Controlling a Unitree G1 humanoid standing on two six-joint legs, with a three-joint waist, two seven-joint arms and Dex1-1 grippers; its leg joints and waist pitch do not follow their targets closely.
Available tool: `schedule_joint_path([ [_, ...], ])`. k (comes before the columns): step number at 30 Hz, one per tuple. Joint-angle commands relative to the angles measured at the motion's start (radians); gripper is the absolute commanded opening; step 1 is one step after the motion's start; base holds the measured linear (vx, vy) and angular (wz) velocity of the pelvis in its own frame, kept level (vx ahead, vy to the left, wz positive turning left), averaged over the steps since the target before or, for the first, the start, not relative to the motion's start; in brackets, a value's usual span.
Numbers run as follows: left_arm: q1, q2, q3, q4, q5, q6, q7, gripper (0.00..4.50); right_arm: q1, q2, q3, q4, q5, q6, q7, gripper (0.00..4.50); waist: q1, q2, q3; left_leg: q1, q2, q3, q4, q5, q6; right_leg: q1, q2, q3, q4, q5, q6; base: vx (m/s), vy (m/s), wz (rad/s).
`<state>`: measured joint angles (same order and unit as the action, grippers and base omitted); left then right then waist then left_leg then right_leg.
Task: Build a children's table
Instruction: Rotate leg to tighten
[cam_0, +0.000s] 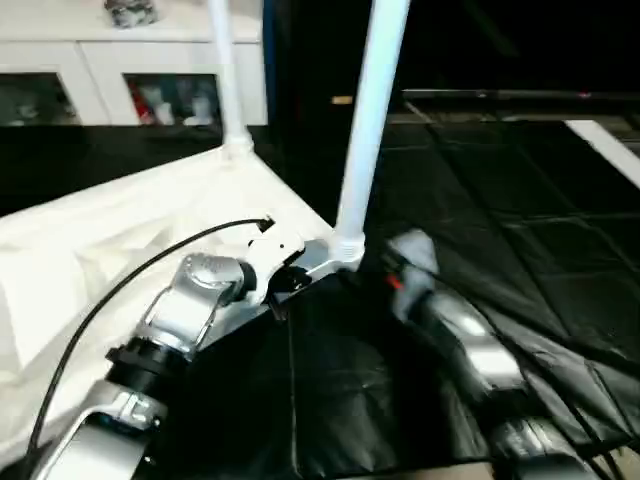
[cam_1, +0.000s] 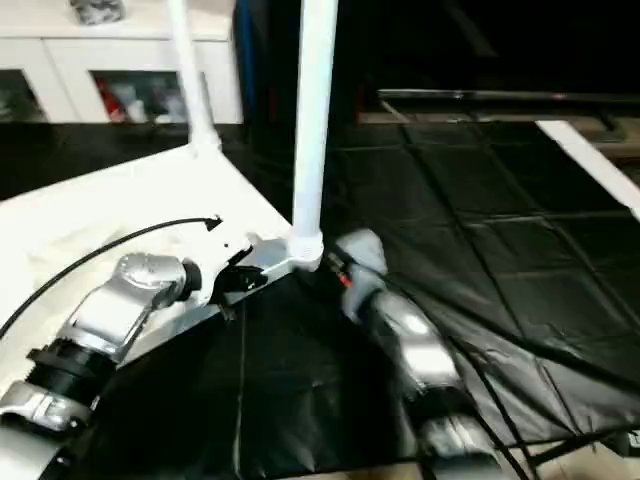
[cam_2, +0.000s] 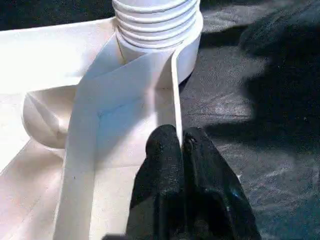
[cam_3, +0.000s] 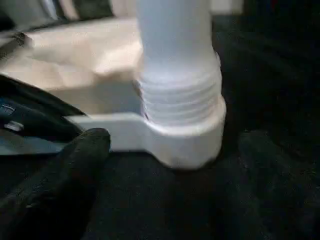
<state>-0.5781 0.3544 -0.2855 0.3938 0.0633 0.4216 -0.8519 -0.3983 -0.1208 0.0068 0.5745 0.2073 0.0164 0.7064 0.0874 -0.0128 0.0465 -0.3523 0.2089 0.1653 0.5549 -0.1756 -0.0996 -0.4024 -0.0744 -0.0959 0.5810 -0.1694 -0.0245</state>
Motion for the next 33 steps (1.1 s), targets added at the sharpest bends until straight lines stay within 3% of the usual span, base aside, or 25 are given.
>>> schedule_joint_path([
  [1,0.001,0.028,-0.043,0.022,0.013,-0.050,-0.069,0.00,0.024,-0.044,0.005,-0.079,0.023,0.010,0.081,4.47,0.001,0.012,-0.060,0.000,0.020,0.003,-0.057,-0.206,0.056,0.063,-0.065,0.053,-0.062,-0.172,-0.193,0.000,0.000,0.00],
  [6,0.010,0.109,-0.091,0.038,0.000,-0.198,-0.254,0.00,0.058,-0.187,0.054,-0.190,0.027,0.045,0.260,4.47,0.010,0.011,-0.061,0.001,0.021,0.003,-0.055,-0.206,0.061,0.064,-0.065,0.053,-0.063,-0.203,-0.173,0.000,0.000,0.00],
  [7,0.011,0.119,-0.095,0.036,-0.003,-0.202,-0.275,0.00,0.053,-0.200,0.060,-0.193,0.021,0.044,0.273,4.47,0.009,0.006,-0.060,0.002,0.022,0.003,-0.056,-0.201,0.061,0.062,-0.065,0.053,-0.063,-0.201,-0.177,0.000,0.000,0.00],
  [10,0.002,0.151,-0.120,0.044,0.006,-0.238,-0.339,0.00,0.025,-0.244,0.087,-0.182,-0.012,0.033,0.322,4.47,0.013,0.010,-0.061,0.004,0.022,0.003,-0.055,-0.196,0.056,0.060,-0.067,0.052,-0.059,-0.207,-0.187,0.000,0.000,0.00],
  [11,0.000,0.159,-0.126,0.047,0.007,-0.258,-0.357,0.00,0.018,-0.252,0.096,-0.181,-0.019,0.032,0.339,4.47,0.014,0.002,-0.061,0.005,0.023,0.005,-0.053,-0.195,0.057,0.059,-0.066,0.053,-0.059,-0.204,-0.191,0.000,0.000,0.00],
  [12,0.000,0.166,-0.130,0.045,0.001,-0.276,-0.382,0.00,0.015,-0.261,0.109,-0.185,-0.016,0.036,0.366,4.47,0.018,0.007,-0.061,0.006,0.024,0.005,-0.053,-0.190,0.058,0.059,-0.067,0.053,-0.056,-0.198,-0.196,0.000,0.000,0.00],
  [13,0.000,0.173,-0.134,0.043,-0.006,-0.295,-0.409,0.00,0.012,-0.269,0.124,-0.192,-0.013,0.042,0.394,4.47,0.019,0.001,-0.061,0.005,0.024,0.005,-0.052,-0.189,0.062,0.059,-0.067,0.052,-0.057,-0.197,-0.197,0.000,0.000,0.00],
  [18,0.000,0.196,-0.156,0.021,-0.023,-0.334,-0.504,0.00,-0.002,-0.299,0.195,-0.215,-0.013,0.061,0.522,4.47,0.032,0.002,-0.063,0.005,0.028,0.008,-0.048,-0.168,0.069,0.060,-0.067,0.053,-0.046,-0.157,-0.208,0.000,0.000,0.00],
  [22,-0.001,0.204,-0.167,0.014,-0.023,-0.346,-0.536,0.00,-0.018,-0.299,0.213,-0.198,-0.014,0.067,0.553,4.47,0.038,0.004,-0.063,0.005,0.029,0.007,-0.048,-0.171,0.060,0.058,-0.069,0.054,-0.044,-0.161,-0.209,0.000,0.000,0.00],
  [23,0.001,0.212,-0.178,0.008,-0.020,-0.358,-0.558,0.00,-0.034,-0.294,0.223,-0.179,-0.015,0.067,0.572,4.47,0.043,-0.003,-0.061,0.003,0.028,0.006,-0.048,-0.180,0.057,0.059,-0.071,0.054,-0.044,-0.196,-0.202,0.000,0.000,0.00],
  [26,0.002,0.220,-0.189,0.002,-0.015,-0.380,-0.581,0.00,-0.055,-0.287,0.232,-0.156,-0.011,0.071,0.595,4.47,0.045,-0.002,-0.059,0.008,0.028,0.008,-0.048,-0.212,0.046,0.053,-0.072,0.057,-0.050,-0.254,-0.187,0.000,0.000,0.00],
  [29,0.002,0.217,-0.190,0.000,-0.013,-0.381,-0.588,0.00,-0.068,-0.280,0.243,-0.144,-0.014,0.067,0.606,4.17,0.052,-0.004,-0.059,0.012,0.030,0.009,-0.048,-0.216,0.037,0.049,-0.071,0.057,-0.050,-0.261,-0.184,0.000,0.000,0.00],
  [33,0.000,0.212,-0.190,0.003,-0.008,-0.387,-0.592,0.00,-0.074,-0.276,0.252,-0.133,-0.013,0.071,0.622,3.91,0.051,-0.004,-0.061,0.008,0.029,0.007,-0.048,-0.214,0.031,0.053,-0.072,0.056,-0.048,-0.265,-0.176,0.000,0.000,0.00],
])
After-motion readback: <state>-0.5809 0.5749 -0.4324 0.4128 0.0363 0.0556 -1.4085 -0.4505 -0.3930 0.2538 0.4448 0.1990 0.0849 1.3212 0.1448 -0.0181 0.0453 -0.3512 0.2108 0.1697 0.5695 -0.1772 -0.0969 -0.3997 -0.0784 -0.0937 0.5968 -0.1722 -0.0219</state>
